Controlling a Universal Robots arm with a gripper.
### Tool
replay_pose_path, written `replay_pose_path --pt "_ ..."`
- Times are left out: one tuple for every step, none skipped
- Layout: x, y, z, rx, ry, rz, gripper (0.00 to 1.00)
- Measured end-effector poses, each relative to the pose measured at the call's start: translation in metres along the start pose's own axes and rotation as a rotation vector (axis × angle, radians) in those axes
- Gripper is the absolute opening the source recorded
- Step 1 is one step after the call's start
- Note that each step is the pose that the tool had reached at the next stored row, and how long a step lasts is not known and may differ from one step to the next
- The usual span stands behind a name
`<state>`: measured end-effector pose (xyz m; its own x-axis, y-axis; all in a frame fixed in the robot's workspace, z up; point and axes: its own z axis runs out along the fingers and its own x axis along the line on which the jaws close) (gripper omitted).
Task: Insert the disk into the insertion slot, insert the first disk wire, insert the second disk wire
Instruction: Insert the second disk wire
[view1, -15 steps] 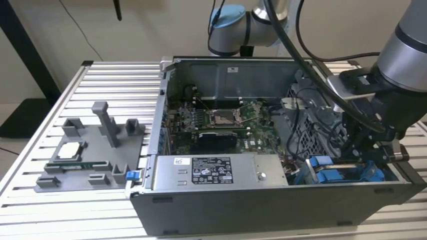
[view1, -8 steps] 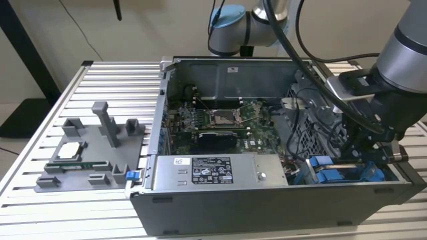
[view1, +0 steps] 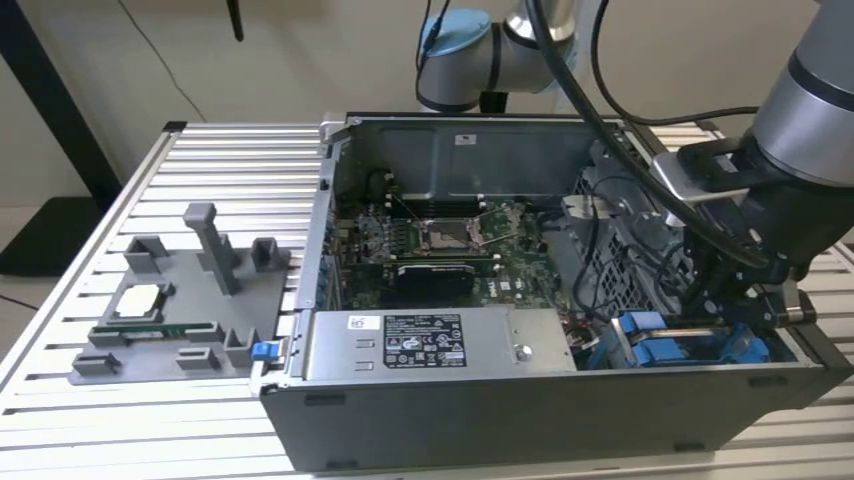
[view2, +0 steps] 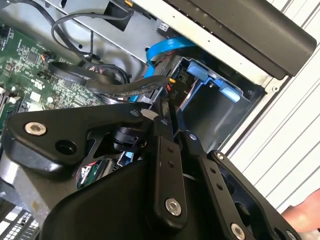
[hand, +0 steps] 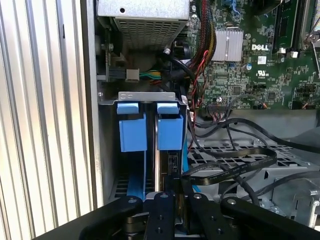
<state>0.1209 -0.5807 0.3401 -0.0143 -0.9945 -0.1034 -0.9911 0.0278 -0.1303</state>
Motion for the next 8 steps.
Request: replay_pose_path --pt "-0.0001 0.0 0.0001 0.0 -0.0001 0.0 0.0" --pt "-0.0001 0.0 0.0001 0.0 0.0 0.0 0.0" --pt "-0.0003 0.0 0.0001 0.0 0.0 0.0 0.0" --pt "-0.0004 0.0 0.0001 0.0 0.0 0.0 0.0" --pt "-0.0007 0.0 0.0001 0.0 -0.0001 0.0 0.0" --pt "-0.0008 0.0 0.0001 0.0 0.0 0.0 0.0" --pt "-0.0008 0.0 0.0001 0.0 0.0 0.0 0.0" --pt "-0.0009 0.0 0.0001 0.0 0.0001 0.0 0.0"
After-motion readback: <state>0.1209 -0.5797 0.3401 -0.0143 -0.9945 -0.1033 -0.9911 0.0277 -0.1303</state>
